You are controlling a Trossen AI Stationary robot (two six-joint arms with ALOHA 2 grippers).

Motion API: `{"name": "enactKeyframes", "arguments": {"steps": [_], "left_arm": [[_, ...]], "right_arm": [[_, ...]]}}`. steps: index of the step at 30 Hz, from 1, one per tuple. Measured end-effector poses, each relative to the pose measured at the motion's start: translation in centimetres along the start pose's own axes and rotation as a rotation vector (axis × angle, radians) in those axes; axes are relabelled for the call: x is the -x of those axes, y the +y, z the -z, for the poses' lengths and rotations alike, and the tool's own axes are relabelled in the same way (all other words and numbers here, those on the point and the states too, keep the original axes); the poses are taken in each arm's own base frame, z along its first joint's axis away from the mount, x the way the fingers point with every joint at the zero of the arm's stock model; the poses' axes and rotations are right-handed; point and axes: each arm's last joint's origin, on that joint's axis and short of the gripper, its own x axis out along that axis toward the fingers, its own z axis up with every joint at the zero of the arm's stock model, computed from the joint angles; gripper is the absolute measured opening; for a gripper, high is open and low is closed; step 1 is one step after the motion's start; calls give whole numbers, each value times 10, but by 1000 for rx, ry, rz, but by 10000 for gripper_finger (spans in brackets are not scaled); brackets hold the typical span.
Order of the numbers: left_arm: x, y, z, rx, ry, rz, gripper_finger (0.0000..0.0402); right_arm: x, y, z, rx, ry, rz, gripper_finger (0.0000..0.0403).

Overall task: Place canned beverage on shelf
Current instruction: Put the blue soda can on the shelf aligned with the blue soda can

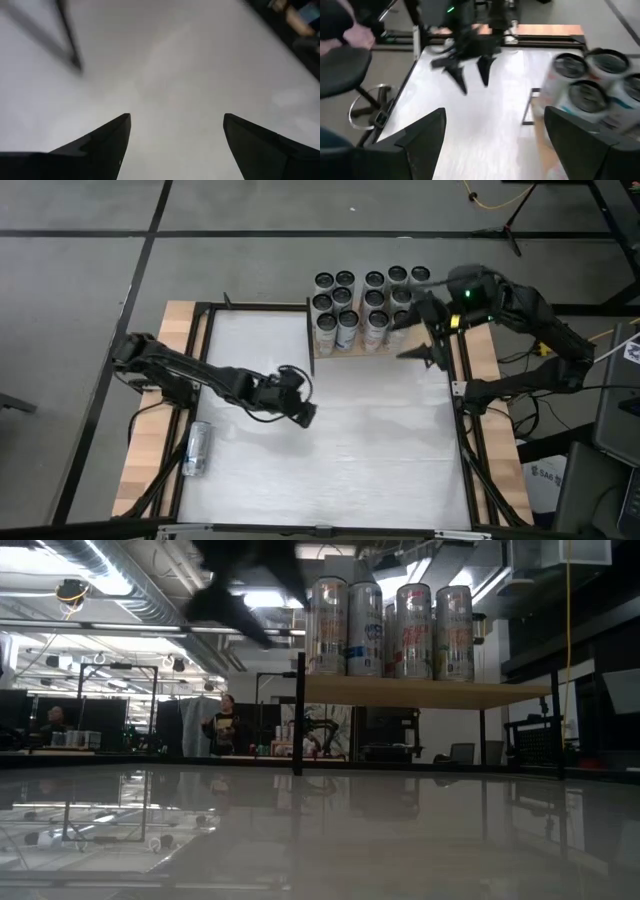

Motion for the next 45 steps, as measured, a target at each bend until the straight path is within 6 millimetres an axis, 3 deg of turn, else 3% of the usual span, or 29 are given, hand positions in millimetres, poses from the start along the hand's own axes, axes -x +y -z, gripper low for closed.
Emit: {"name": "enactKeyframes", "arguments": {"steps": [6,18,27,35,40,45], "left_arm": [[39,20,15,182,356,-53,312],[85,41,64,186,771,-410,312],[109,42,90,203,763,-544,312],[129,48,107,249,707,-692,312],[130,57,123,252,669,-751,312],[118,69,140,244,659,-775,312]], "right_arm": [[-15,31,-4,94,38,-57,325],[-57,74,3,152,78,-109,325],[-93,87,31,106,157,-140,325],[-117,85,50,63,151,-137,325],[-126,84,57,60,159,-137,325],[-132,84,58,60,165,-137,325]]}}
